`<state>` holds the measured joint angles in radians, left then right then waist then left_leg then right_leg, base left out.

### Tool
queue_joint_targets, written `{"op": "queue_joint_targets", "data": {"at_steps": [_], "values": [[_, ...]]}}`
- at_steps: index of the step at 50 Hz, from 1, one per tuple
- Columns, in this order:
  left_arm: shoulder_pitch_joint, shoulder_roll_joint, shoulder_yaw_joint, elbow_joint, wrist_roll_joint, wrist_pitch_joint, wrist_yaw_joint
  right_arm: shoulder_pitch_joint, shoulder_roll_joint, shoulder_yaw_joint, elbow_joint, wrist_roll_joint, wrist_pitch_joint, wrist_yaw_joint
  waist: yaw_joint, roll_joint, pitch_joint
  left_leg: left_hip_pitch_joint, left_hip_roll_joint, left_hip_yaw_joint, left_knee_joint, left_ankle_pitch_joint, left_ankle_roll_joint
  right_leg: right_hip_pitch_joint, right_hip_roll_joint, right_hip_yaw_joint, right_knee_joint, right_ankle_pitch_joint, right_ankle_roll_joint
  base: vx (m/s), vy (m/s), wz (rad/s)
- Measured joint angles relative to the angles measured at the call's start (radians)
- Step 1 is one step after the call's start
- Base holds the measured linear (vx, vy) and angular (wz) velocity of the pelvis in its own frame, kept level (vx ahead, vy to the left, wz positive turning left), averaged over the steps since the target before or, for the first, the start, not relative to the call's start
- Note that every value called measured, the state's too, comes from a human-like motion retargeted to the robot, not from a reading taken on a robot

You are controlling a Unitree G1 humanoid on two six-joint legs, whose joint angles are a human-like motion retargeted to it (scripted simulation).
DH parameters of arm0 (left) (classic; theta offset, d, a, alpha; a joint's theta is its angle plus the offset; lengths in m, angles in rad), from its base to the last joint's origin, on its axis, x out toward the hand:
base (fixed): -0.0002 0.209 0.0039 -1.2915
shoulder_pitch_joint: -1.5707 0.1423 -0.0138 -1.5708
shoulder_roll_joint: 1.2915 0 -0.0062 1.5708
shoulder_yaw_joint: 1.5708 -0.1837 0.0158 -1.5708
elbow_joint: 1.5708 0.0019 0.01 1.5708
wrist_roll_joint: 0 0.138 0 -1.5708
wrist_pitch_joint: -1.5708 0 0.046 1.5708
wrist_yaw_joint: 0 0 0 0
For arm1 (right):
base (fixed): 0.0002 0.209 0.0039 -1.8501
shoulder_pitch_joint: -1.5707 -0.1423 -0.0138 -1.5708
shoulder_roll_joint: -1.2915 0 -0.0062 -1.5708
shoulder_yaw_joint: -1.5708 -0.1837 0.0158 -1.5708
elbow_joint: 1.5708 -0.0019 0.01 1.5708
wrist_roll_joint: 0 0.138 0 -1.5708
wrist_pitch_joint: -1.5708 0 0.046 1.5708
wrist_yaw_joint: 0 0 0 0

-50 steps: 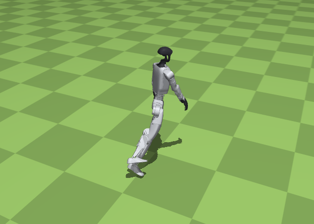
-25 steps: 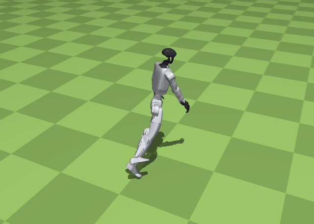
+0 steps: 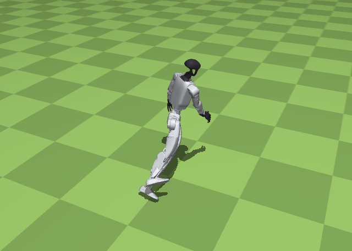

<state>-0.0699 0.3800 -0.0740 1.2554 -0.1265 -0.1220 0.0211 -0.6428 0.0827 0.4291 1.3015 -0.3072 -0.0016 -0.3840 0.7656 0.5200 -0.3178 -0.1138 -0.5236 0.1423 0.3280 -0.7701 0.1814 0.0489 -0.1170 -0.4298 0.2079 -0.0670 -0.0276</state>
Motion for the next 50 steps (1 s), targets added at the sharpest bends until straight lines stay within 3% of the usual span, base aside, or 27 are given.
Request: {"op": "queue_joint_targets", "data": {"at_steps": [6, 15, 22, 33, 45, 50], "values": [[-0.029, -0.023, 0.027, 0.008, 0.003, -0.005, -0.039, 0.038, -0.026, 0.067, 0.000, 0.068, -0.021, 0.089, -0.058, -0.009, 0.046, 0.055, 0.000, -0.023, -0.004, 0.012, -0.002, 0.066, 0.015, -0.050, -0.039, 0.039, 0.013, -0.07, -0.29, 0.37], [-0.057, -0.053, 0.087, -0.020, 0.026, -0.021, -0.024, 0.054, -0.038, 0.101, 0.055, 0.054, -0.034, 0.162, -0.105, -0.161, 0.074, 0.122, 0.000, -0.011, -0.053, 0.028, -0.014, 0.076, 0.047, -0.071, -0.079, 0.045, 0.086, -0.11, -0.51, 0.09], [0.011, -0.122, 0.102, 0.027, 0.037, -0.001, -0.091, 0.088, -0.046, 0.101, 0.093, 0.005, -0.028, 0.214, -0.221, -0.211, 0.124, 0.214, 0.000, 0.009, -0.135, 0.075, -0.025, 0.110, 0.039, -0.087, -0.061, -0.004, 0.112, -0.05, -0.36, 0.29], [0.099, -0.168, 0.083, 0.165, 0.089, 0.030, -0.168, 0.122, -0.056, 0.132, 0.106, -0.061, -0.037, 0.272, -0.259, -0.210, 0.092, 0.273, 0.000, 0.013, -0.177, 0.107, -0.028, 0.139, 0.044, -0.046, -0.061, -0.042, 0.114, 0.01, -0.10, -0.06], [0.048, -0.107, 0.058, 0.051, 0.122, 0.021, -0.136, 0.076, -0.052, 0.123, 0.065, 0.008, -0.045, 0.239, -0.271, -0.225, 0.125, 0.289, 0.000, 0.011, -0.172, 0.074, -0.029, 0.156, 0.034, -0.104, -0.052, -0.042, 0.114, 0.01, 0.06, 0.23], [0.026, -0.117, 0.078, -0.015, 0.093, 0.009, -0.132, 0.075, -0.076, 0.119, 0.056, 0.013, -0.049, 0.256, -0.233, -0.183, 0.124, 0.260, 0.000, 0.003, -0.136, 0.042, -0.028, 0.158, 0.035, -0.105, -0.059, -0.008, 0.103, 0.07, 0.33, -0.05]]}}
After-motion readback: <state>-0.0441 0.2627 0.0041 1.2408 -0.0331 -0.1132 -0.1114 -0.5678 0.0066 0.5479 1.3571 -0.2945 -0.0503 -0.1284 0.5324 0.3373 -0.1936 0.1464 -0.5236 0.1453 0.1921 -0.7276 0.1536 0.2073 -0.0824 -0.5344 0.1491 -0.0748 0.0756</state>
